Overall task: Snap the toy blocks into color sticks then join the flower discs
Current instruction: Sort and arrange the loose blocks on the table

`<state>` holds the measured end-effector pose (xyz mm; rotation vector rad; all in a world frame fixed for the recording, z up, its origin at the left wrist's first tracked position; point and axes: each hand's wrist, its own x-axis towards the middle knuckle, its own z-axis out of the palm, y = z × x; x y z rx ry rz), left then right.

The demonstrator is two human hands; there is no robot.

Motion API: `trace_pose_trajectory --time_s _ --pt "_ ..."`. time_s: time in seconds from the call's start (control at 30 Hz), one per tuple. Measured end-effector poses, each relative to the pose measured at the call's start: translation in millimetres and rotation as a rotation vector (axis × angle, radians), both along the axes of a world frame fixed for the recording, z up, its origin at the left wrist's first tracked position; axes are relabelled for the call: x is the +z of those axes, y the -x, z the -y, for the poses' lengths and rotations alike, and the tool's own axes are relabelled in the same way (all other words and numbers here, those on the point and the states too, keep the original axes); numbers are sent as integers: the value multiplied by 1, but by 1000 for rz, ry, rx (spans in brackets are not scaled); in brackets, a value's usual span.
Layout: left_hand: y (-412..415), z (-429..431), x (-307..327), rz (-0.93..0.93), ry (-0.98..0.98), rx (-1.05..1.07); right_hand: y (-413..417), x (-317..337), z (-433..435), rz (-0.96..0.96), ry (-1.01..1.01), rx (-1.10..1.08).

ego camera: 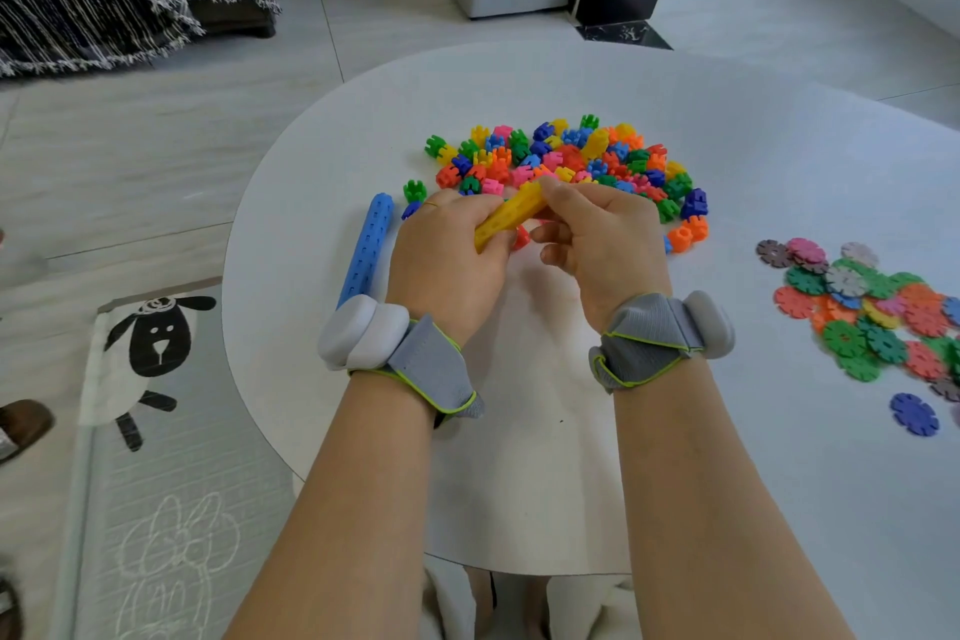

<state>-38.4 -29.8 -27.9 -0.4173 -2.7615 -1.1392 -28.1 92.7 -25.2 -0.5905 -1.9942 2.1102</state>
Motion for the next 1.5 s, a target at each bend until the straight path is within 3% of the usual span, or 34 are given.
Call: trace_pose_trajectory --time_s 0.1,0.23,0.37,0.6,1.07,1.23,1.37,1.5 --pt "1 1 -1 15 13 0 4 -1 -4 22 -112 -11" --pt "3 5 -3 40 24 44 15 -8 -17 -12 -643 -160" --pt "5 9 -4 43 42 63 24 -12 -17 92 -920 -75" --pt "7 12 -9 35 50 68 36 -10 -1 249 -1128 -33" --pt "9 20 -11 71 33 85 36 -10 5 372 -1290 68" --pt "8 19 -9 73 30 74 36 -12 -1 234 -1168 -5" --pt "8 17 -9 59 7 49 28 1 -10 -56 -686 -31" --pt "6 16 -8 46 40 25 15 -6 -16 -81 -435 102"
